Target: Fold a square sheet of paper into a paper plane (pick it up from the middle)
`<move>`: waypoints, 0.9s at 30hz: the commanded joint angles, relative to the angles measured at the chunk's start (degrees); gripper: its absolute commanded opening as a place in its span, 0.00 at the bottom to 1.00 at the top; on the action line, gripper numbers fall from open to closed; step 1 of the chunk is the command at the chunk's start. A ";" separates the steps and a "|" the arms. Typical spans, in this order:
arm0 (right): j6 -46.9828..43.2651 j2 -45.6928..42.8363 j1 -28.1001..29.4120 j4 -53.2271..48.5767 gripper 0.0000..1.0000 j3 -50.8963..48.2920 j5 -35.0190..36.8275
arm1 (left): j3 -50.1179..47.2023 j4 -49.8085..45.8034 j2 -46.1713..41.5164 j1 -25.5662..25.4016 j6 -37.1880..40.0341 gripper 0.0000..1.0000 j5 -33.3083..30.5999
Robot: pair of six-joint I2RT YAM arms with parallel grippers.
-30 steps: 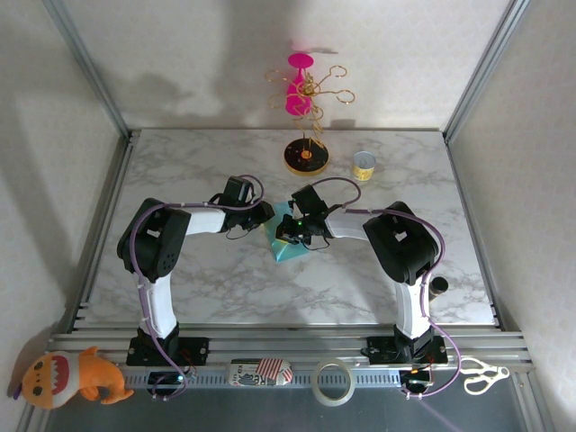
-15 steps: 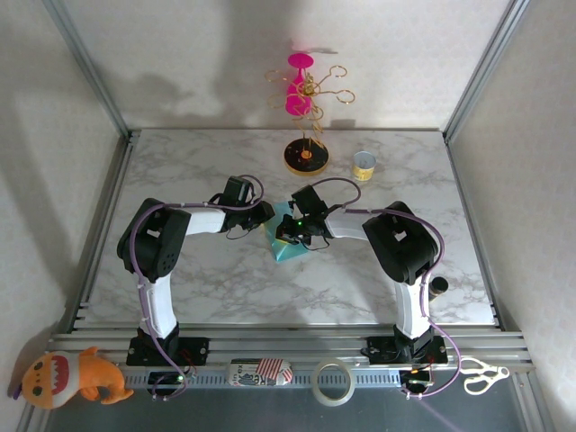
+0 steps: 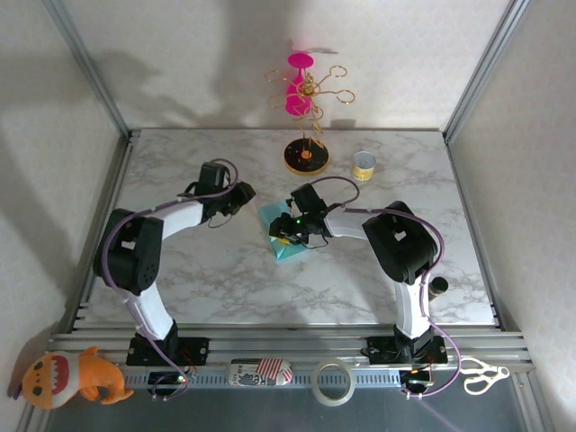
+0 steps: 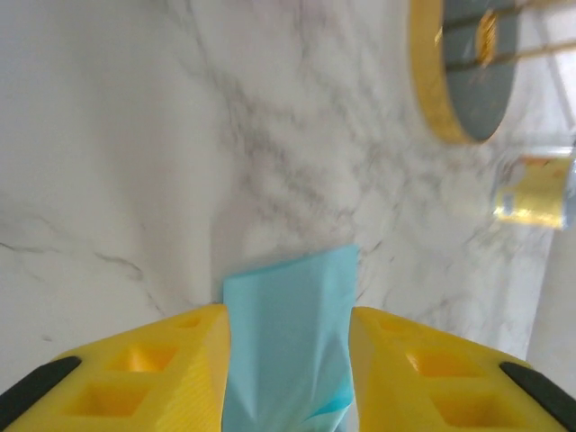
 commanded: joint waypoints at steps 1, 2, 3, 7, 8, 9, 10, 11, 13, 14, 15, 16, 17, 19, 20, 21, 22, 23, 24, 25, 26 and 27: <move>-0.13 1.17 0.27 -2.28 0.40 0.26 1.23 | -2.20 -2.30 -4.26 0.93 -0.74 0.41 -2.48; -0.22 1.12 0.27 -2.20 0.41 0.18 1.12 | -2.86 -2.23 -5.25 0.91 -0.80 0.41 -2.58; -0.30 0.95 0.29 -1.97 0.43 -0.08 1.20 | -3.67 -1.88 -6.11 0.86 -0.96 0.41 -2.28; -0.63 0.68 0.26 -2.25 0.42 -0.58 1.69 | -6.32 -1.27 -8.17 -0.26 -1.45 0.40 -0.68; -0.83 0.77 0.20 -2.51 0.41 -0.54 1.78 | -6.95 -1.24 -8.54 -0.82 -1.53 0.38 -0.59; -0.94 0.86 0.17 -2.75 0.40 -0.62 1.86 | -7.48 -1.24 -8.72 -1.35 -1.64 0.36 -0.52; -1.02 0.94 0.17 -2.87 0.38 -0.82 1.88 | -8.09 -1.16 -8.92 -2.13 -1.95 0.34 -0.48; -1.08 0.95 0.13 -2.97 0.36 -0.96 1.98 | -8.60 -0.84 -8.88 -3.06 -2.32 0.32 -0.40; -1.35 0.95 0.08 -3.45 0.31 -1.24 2.43 | -9.72 0.00 -8.73 -4.68 -3.31 0.28 -0.05; -1.54 1.01 0.09 -3.80 0.28 -1.36 2.59 | -10.29 0.62 -8.53 -5.78 -3.83 0.26 0.16; -1.72 1.04 0.03 -4.22 0.25 -1.43 2.89 | -10.69 0.96 -8.30 -6.63 -4.25 0.25 0.27; -1.95 1.10 0.08 -4.72 0.22 -1.51 3.14 | -11.04 1.48 -7.95 -7.72 -4.81 0.23 0.32; -2.07 1.10 0.09 -5.06 0.18 -1.55 3.40 | -11.40 1.94 -7.52 -8.74 -5.32 0.21 0.52; -2.34 1.20 0.06 -6.01 0.11 -1.52 3.78 | -11.52 2.27 -6.68 -10.46 -5.72 0.17 0.84; -2.40 1.29 0.05 -6.29 0.08 -1.63 3.81 | -11.73 2.63 -6.18 -11.32 -6.10 0.15 0.81; -2.36 1.22 0.00 -6.32 0.05 -1.80 3.77 | -11.85 3.05 -5.78 -12.04 -6.43 0.13 0.82; -2.31 1.17 0.00 -6.28 0.04 -1.91 3.70 | -11.85 3.49 -5.16 -12.76 -6.73 0.10 1.00; -2.32 1.12 0.00 -6.30 0.03 -1.87 3.73 | -11.79 3.74 -4.49 -13.27 -7.02 0.08 1.10; -2.27 1.12 0.00 -6.38 0.02 -1.86 3.72 | -11.70 3.84 -3.87 -13.84 -7.13 0.07 1.11; -2.29 1.08 0.00 -6.49 0.01 -1.91 3.75 | -11.53 3.94 -3.24 -14.30 -7.21 0.05 0.94; -2.26 1.12 0.00 -6.65 0.01 -1.82 3.90 | -11.37 3.96 -2.61 -14.59 -7.23 0.03 0.75; -2.26 1.12 0.00 -6.59 0.01 -1.78 3.84 | -11.14 3.93 -2.16 -14.82 -7.24 0.01 0.43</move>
